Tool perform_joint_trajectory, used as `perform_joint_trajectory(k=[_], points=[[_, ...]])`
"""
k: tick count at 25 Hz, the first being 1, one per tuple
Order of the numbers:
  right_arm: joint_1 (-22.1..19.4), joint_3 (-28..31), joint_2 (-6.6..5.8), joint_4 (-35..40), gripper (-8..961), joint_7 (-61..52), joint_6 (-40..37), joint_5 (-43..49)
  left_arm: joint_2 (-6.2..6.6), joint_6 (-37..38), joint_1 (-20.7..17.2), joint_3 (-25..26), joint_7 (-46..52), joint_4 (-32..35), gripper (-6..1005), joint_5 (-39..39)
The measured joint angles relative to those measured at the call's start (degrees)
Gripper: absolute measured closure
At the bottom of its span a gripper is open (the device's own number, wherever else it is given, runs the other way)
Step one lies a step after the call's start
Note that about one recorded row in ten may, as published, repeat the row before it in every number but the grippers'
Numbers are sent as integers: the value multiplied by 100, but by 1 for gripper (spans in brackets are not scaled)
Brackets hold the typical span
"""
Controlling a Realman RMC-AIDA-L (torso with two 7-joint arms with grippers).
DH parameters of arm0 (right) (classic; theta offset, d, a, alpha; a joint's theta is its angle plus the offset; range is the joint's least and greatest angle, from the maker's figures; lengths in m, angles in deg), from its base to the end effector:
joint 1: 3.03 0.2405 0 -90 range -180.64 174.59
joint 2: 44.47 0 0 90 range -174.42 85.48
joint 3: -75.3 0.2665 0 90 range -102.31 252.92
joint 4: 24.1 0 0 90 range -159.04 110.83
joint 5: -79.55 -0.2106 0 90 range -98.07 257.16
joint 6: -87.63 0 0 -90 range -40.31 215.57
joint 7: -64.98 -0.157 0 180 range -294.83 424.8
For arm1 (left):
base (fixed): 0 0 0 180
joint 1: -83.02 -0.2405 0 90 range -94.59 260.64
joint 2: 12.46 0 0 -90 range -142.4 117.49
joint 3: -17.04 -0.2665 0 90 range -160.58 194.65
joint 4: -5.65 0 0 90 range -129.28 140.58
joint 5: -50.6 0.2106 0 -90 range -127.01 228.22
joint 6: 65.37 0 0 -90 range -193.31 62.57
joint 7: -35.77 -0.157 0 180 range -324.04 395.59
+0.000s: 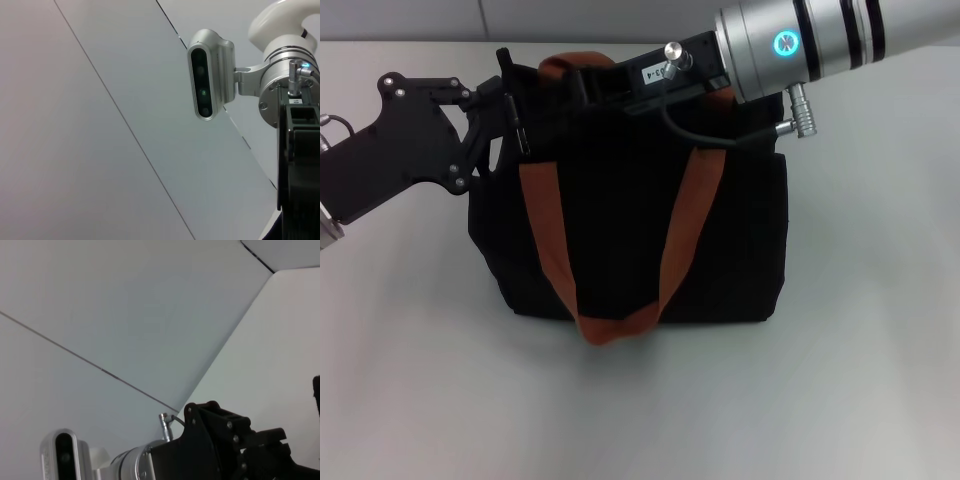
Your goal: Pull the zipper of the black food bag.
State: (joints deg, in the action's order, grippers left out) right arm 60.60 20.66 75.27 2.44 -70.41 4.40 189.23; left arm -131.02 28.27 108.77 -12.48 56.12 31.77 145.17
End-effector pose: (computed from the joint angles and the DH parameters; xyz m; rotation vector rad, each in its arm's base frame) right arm 0.0550 0.4039 -0.0811 2.5497 -1.2965 -0.5052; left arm -0.2779 0.3271 0.0157 -2.1634 0.3236 -0.7660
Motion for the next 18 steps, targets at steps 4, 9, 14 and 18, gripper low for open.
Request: perform_joint_trajectory(k=[4,9,14,18], points=[[-64,-186,-8,56,151,39,58,-151,2,-24,-5,8,43,-2,950,-1],[-139,-251,-15,96,151,48,117,-200,12,-1,-24,7,54,-2,949,0],[-139,-350,-12,134,151,76,14,-308,13,3,-32,8,57,-2,947,0],[-175,-542,-10,163,151,80,231,-344,4,18,-38,-1,57,-2,946,0]])
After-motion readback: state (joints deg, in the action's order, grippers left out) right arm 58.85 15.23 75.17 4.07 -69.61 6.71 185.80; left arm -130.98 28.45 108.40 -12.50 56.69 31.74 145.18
